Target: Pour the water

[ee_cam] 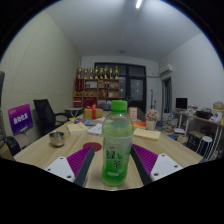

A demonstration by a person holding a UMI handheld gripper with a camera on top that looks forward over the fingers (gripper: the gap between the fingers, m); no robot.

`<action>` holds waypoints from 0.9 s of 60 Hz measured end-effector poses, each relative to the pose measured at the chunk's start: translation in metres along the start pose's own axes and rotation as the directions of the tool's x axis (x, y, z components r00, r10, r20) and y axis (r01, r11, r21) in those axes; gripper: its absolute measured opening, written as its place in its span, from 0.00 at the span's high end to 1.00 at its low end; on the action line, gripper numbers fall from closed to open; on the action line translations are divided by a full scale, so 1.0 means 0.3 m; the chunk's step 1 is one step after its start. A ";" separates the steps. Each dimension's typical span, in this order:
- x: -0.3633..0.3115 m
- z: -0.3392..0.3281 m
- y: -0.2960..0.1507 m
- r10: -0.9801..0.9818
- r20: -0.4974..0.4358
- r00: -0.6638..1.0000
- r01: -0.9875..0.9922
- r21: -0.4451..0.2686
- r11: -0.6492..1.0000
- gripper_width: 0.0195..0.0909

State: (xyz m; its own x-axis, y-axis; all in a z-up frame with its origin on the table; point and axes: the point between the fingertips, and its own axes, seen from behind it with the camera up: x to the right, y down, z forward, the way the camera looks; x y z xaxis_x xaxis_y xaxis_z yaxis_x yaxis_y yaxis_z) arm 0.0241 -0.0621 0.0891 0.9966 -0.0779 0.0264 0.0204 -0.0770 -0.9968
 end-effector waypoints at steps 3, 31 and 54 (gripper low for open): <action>0.011 0.046 -0.003 -0.012 -0.017 1.000 0.012 0.018 1.000 0.14; 0.013 0.164 -0.008 -0.098 -0.023 0.995 0.098 0.022 0.995 0.74; -0.298 0.421 -0.455 -0.974 -0.100 0.205 0.973 0.126 0.192 0.74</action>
State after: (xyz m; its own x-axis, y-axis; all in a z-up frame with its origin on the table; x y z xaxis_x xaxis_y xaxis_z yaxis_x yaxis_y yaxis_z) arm -0.0578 0.0810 0.2133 0.1763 -0.0402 0.9835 0.9840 0.0349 -0.1750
